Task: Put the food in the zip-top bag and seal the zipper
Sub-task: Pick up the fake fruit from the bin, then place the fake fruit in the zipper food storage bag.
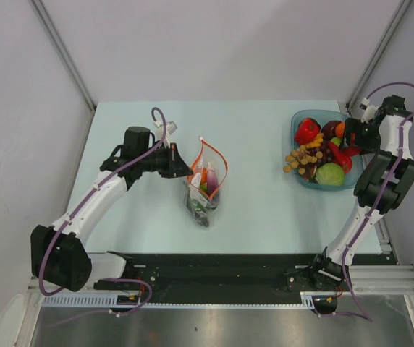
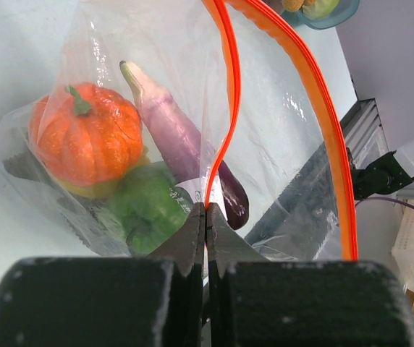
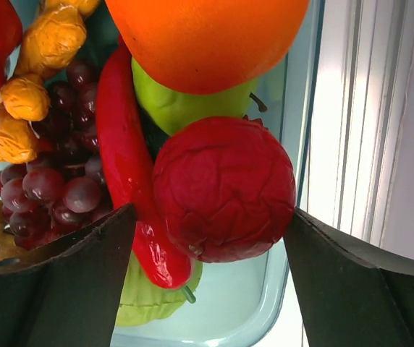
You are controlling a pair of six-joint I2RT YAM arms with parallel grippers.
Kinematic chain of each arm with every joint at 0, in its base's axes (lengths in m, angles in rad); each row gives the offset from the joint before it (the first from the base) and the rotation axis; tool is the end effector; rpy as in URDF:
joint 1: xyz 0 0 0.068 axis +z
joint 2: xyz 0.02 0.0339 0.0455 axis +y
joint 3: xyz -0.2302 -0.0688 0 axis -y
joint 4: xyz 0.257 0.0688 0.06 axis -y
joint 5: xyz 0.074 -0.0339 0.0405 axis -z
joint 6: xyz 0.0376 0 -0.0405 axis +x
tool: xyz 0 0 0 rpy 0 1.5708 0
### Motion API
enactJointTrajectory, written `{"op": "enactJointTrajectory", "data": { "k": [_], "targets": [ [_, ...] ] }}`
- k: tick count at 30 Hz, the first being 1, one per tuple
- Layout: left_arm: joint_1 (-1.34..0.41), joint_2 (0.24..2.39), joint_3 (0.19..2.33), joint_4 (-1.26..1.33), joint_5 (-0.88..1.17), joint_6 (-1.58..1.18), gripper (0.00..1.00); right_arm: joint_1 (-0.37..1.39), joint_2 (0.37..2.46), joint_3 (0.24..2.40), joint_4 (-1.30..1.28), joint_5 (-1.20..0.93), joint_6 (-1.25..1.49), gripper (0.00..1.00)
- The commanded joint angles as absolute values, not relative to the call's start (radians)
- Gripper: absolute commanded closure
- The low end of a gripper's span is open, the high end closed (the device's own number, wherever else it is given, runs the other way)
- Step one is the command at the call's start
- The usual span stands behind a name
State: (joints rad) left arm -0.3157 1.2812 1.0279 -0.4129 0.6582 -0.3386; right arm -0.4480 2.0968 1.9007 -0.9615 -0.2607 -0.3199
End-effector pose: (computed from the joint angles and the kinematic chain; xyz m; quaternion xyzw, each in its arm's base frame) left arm 0.2777 -0.1149 0.2637 0.1315 0.8527 -0.4082 0.2982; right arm 0.4041 -0.1834 0.2203 0.0355 0.9701 0.0418 0.2362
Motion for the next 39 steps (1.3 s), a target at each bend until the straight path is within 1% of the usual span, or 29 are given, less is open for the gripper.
{"op": "enactJointTrajectory", "data": {
  "k": [1,3,4,6,7,8,12,16,18,21,22,25,26,28,29,32,33,35,36,39],
  "targets": [
    [-0.318,1.279,1.069,-0.422,0.672,-0.310,1.00,-0.448,2.112,1.942,-0.942,-0.285,-0.314,0.17],
    [-0.318,1.281,1.069,-0.423,0.673,-0.310,1.00,-0.453,2.102,1.941,-0.937,-0.294,-0.318,0.23],
    [-0.318,1.281,1.069,-0.426,0.673,-0.308,1.00,-0.453,2.091,1.942,-0.937,-0.305,-0.318,0.30],
    [-0.318,1.282,1.072,-0.429,0.676,-0.307,1.00,-0.457,2.077,1.939,-0.939,-0.313,-0.324,0.37],
    [-0.318,1.284,1.071,-0.431,0.675,-0.305,1.00,-0.459,2.069,1.933,-0.940,-0.321,-0.328,0.44],
    [-0.316,1.285,1.072,-0.430,0.675,-0.305,1.00,-0.460,2.050,1.928,-0.939,-0.322,-0.333,0.46],
    [-0.318,1.290,1.074,-0.428,0.678,-0.307,1.00,-0.466,1.990,1.914,-0.943,-0.334,-0.353,0.51],
    [-0.318,1.290,1.074,-0.428,0.680,-0.305,1.00,-0.460,1.913,1.895,-0.945,-0.392,-0.364,0.57],
    [-0.319,1.290,1.071,-0.425,0.683,-0.307,1.00,-0.445,1.875,1.891,-0.960,-0.417,-0.370,0.57],
    [-0.319,1.287,1.068,-0.417,0.681,-0.313,1.00,-0.385,1.826,1.896,-0.997,-0.511,-0.362,0.57],
    [-0.321,1.285,1.066,-0.416,0.681,-0.313,1.00,-0.356,1.783,1.894,-0.999,-0.581,-0.354,0.57],
    [-0.322,1.284,1.071,-0.416,0.681,-0.316,1.00,-0.197,1.706,1.905,-0.997,-0.684,-0.338,0.57],
    [-0.324,1.281,1.075,-0.417,0.678,-0.316,1.00,-0.098,1.688,1.905,-0.993,-0.704,-0.333,0.57],
    [-0.325,1.275,1.075,-0.419,0.675,-0.314,1.00,-0.004,1.661,1.905,-0.967,-0.745,-0.310,0.57],
    [-0.327,1.273,1.078,-0.422,0.672,-0.316,1.00,0.114,1.639,1.904,-0.944,-0.749,-0.304,0.57],
    [-0.331,1.258,1.077,-0.437,0.666,-0.319,1.00,0.262,1.620,1.885,-0.916,-0.736,-0.291,0.56],
    [-0.333,1.253,1.074,-0.436,0.667,-0.319,1.00,0.353,1.617,1.878,-0.904,-0.729,-0.291,0.56],
    [-0.334,1.243,1.075,-0.436,0.669,-0.325,1.00,0.425,1.618,1.846,-0.893,-0.695,-0.304,0.56],
    [-0.334,1.238,1.077,-0.434,0.672,-0.328,1.00,0.487,1.627,1.832,-0.893,-0.684,-0.307,0.56],
    [-0.334,1.221,1.085,-0.431,0.683,-0.336,1.00,0.547,1.632,1.763,-0.879,-0.646,-0.308,0.55]
  ]
}}
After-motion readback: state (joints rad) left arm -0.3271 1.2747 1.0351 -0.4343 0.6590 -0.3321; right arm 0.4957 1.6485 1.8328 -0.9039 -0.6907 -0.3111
